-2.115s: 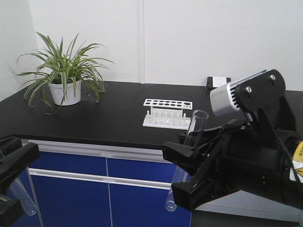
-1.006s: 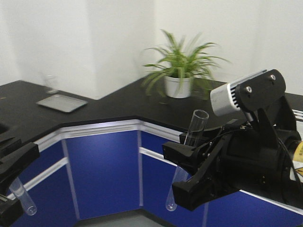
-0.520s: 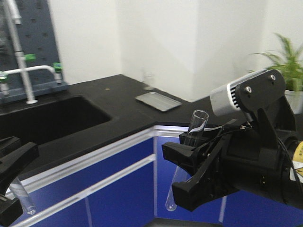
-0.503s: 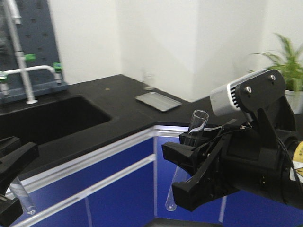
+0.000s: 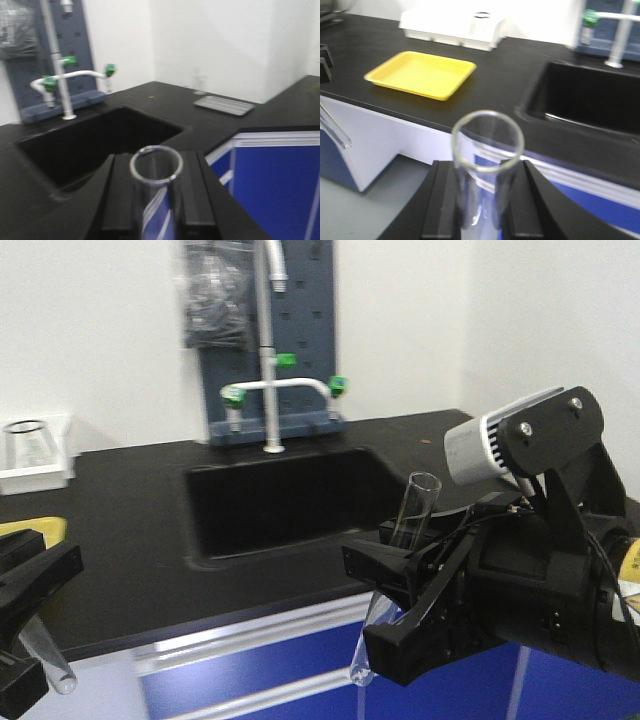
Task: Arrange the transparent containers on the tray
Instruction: 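Drive the base to the counter with the yellow tray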
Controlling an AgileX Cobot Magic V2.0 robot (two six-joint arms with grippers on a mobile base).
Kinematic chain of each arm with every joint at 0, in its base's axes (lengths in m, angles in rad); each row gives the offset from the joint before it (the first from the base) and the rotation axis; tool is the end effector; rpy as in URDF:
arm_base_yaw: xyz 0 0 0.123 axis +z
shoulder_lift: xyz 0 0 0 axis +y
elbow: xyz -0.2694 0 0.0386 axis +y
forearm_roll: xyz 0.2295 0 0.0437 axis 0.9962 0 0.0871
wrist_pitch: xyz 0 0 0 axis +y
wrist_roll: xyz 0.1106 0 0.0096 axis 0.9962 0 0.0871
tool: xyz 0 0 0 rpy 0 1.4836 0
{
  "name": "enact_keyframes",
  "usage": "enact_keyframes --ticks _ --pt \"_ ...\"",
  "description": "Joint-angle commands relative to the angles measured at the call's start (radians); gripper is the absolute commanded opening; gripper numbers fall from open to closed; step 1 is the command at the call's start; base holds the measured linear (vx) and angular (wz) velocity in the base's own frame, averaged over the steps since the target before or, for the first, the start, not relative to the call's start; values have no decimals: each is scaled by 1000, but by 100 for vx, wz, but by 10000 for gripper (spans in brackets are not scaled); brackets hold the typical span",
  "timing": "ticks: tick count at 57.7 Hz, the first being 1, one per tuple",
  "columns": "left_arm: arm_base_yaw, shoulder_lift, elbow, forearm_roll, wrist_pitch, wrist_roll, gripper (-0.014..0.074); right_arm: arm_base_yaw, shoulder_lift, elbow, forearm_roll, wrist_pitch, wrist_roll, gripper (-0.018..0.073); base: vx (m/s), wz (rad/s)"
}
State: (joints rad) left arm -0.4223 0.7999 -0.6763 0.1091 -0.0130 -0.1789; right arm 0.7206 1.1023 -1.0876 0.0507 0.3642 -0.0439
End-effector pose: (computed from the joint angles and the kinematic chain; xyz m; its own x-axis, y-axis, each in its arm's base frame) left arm 0.1679 -0.0756 0.3555 -0.0500 -0.0540 -0.9973 0.4087 0.9100 -0.0698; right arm 0.1859 0.1659 0.3892 -0.2181 -0.1869 -0.9579 -0.6720 0.7405 0.0085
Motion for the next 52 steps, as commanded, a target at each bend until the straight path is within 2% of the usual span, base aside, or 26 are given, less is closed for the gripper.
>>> enact_keyframes --ticks 1,52 --pt "-6 -7 -39 -5 -84 -9 30 -1 -21 -36 -1 -85 -9 -1 18 69" --pt "-6 -7 -39 -5 -84 -9 30 -1 -21 -36 -1 -83 -9 -2 19 70"
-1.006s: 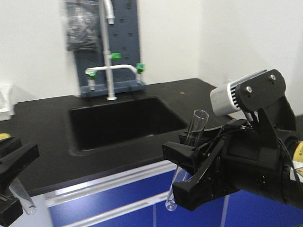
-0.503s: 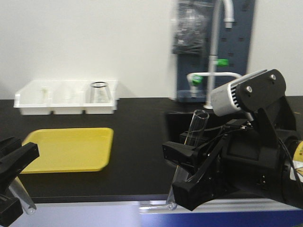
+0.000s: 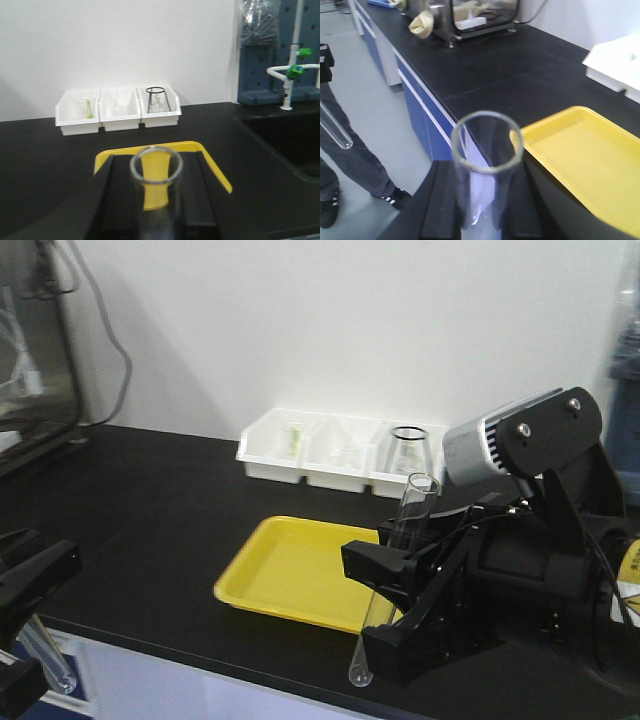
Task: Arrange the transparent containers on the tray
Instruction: 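Drive the base to the counter with the yellow tray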
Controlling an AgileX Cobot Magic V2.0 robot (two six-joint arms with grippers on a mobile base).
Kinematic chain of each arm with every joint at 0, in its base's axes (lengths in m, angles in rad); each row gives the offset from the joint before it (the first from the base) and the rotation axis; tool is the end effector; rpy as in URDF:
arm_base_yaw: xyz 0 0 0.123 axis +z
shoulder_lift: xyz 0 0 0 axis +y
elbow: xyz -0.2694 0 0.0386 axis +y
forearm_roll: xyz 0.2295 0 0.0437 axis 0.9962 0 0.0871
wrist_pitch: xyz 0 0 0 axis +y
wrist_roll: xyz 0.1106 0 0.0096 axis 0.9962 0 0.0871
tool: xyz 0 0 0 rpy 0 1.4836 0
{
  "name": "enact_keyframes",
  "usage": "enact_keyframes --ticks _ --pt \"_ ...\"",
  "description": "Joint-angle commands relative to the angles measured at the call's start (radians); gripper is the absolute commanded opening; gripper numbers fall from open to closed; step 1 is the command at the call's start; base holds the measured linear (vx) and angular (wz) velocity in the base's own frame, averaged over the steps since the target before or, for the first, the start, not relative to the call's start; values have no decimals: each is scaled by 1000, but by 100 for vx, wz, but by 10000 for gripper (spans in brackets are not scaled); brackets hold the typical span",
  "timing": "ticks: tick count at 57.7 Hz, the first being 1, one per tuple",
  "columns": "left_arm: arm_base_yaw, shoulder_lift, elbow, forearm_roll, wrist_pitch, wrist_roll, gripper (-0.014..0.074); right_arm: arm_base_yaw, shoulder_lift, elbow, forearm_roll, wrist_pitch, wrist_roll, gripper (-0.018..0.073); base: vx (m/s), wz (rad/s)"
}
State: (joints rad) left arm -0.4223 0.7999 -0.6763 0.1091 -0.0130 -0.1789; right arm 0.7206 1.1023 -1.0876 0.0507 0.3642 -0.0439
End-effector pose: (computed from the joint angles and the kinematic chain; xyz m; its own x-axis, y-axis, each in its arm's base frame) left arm 0.1679 -0.0756 0.3555 -0.0500 -0.0540 -0.9973 0.4087 0.9100 -0.0698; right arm 0.1859 0.1659 0.3892 -0.2181 -0.1869 -0.9579 -0.6720 0.7405 0.0085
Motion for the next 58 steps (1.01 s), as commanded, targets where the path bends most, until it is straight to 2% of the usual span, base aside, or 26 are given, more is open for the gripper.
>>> enact_keyframes --ticks 1,28,58 --pt "-6 -7 -39 -5 -84 -9 30 -1 -21 -36 -1 -83 -9 -2 19 54" --pt "-6 -7 -39 -5 -84 -9 30 -1 -21 -36 -1 -83 -9 -2 19 33" --pt "-6 -7 -39 -5 -84 -9 30 -1 -21 -36 -1 -83 -9 -2 20 -8"
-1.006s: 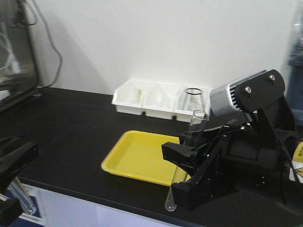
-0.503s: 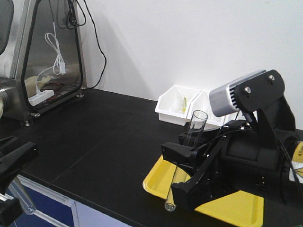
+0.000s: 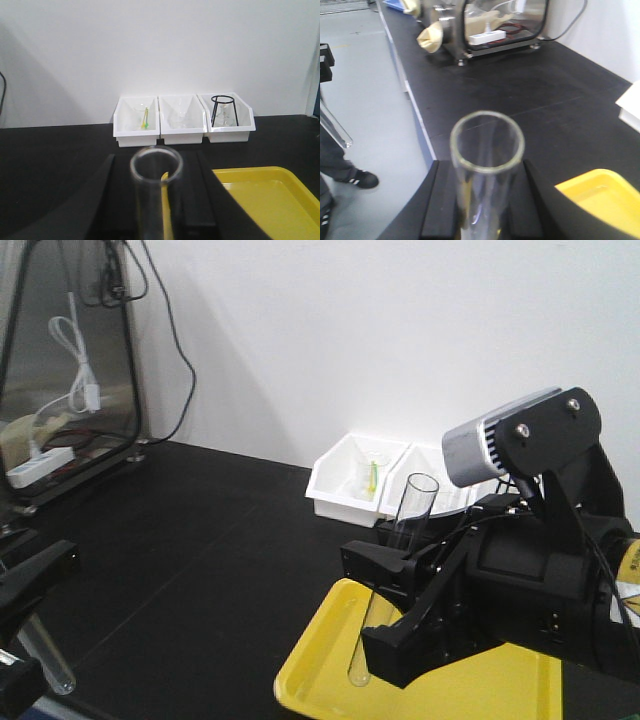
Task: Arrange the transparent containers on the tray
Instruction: 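Drive the base to the counter with the yellow tray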
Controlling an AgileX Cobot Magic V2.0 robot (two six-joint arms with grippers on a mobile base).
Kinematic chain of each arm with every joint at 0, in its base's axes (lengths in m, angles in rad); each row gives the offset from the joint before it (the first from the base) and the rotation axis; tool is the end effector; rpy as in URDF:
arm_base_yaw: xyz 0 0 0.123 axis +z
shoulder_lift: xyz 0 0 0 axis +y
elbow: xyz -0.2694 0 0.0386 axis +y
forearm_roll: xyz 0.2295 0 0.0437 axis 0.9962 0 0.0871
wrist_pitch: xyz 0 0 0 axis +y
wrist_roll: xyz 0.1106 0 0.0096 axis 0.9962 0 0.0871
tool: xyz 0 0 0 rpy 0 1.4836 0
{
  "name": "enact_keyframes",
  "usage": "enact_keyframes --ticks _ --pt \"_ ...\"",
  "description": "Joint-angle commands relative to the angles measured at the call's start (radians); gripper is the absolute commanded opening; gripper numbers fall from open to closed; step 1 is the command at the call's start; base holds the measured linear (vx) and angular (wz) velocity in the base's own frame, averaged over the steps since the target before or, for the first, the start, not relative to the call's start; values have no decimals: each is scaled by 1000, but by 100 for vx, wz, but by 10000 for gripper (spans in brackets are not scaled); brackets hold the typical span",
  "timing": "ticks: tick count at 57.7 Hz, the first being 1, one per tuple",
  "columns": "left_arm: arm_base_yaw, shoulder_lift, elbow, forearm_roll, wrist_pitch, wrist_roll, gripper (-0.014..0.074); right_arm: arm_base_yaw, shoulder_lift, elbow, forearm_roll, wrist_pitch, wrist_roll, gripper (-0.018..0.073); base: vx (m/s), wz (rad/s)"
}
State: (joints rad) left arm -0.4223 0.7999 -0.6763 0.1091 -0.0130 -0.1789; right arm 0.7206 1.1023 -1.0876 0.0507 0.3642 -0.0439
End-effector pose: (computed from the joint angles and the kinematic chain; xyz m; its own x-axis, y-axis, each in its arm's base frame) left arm 0.1679 -0.0756 0.3555 -0.0500 -0.0540 -0.9973 0.4087 0.9100 -0.0698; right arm 0.1859 0.1659 0.3892 -0.2181 -0.1869 -0.9579 -0.6720 0.7405 0.0085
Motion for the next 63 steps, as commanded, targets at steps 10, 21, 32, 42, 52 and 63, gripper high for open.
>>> enact_keyframes --ticks 10,21,32,42,52,63 --pt "-6 -7 -39 -5 -84 -9 30 -1 -21 -36 -1 -83 -9 -2 18 -29" --pt "-6 -7 -39 -5 -84 -9 30 -1 -21 -36 -1 -83 -9 -2 16 -37" --pt "-6 -7 -39 -5 -84 -9 30 -1 -21 -36 -1 -85 -9 -2 14 -40" --pt "-6 -7 -39 -5 -84 -9 30 -1 -21 -36 -1 -86 -9 -2 12 -39" --pt "-6 -7 -39 -5 -84 -9 30 -1 -21 -36 -1 -86 -9 -2 10 -37" --pt "-6 -7 -39 -5 -84 -9 30 -1 -21 -36 -1 -86 -9 -2 7 -29"
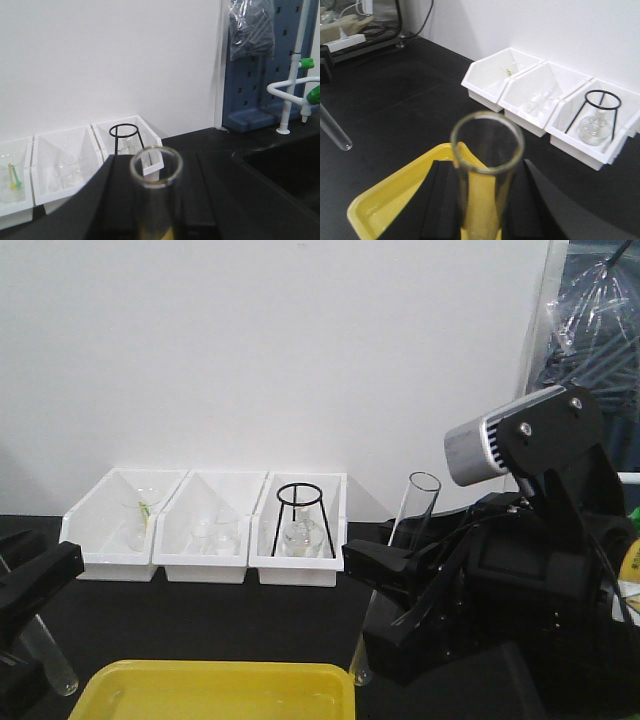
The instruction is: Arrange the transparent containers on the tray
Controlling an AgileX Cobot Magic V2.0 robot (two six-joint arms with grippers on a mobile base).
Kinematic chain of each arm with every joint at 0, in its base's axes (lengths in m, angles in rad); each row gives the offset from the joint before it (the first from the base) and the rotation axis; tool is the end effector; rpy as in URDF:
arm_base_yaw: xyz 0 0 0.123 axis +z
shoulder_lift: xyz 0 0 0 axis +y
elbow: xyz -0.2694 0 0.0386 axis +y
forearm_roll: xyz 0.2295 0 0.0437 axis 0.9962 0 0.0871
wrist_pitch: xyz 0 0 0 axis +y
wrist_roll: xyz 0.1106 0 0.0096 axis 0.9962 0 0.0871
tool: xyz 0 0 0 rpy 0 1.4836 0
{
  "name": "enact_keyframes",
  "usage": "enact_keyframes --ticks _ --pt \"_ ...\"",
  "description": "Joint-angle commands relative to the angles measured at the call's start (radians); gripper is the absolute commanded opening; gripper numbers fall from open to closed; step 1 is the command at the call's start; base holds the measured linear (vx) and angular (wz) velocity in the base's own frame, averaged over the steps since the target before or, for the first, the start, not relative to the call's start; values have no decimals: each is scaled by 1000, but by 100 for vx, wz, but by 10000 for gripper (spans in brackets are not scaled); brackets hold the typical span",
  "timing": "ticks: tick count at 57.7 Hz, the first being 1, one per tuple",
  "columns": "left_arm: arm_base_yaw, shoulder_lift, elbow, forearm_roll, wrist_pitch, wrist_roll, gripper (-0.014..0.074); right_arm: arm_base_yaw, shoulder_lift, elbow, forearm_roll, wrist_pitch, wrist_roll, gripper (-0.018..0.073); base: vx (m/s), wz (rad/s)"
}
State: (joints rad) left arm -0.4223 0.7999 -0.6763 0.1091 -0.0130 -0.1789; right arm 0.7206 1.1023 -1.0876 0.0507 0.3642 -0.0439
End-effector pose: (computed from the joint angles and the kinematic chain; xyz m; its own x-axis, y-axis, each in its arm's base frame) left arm 0.1679 -0.0756 0.3555 -0.0500 -0.0540 -0.9973 0.4087 0.9100 -0.0698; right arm 0.1859 0.1659 0.3892 -0.2181 -0.1869 -0.9579 -0.6720 0.7405 0.0085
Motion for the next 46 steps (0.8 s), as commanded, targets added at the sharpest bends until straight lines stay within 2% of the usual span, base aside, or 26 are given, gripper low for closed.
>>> enact_keyframes --ticks 1,46 --pt "-6 -7 -39 -5 -84 -9 30 -1 -21 -36 -1 -86 -9 -2 6 -22" --pt "-6 -7 -39 -5 -84 -9 30 -1 -21 -36 -1 -92 -9 -1 2 -6"
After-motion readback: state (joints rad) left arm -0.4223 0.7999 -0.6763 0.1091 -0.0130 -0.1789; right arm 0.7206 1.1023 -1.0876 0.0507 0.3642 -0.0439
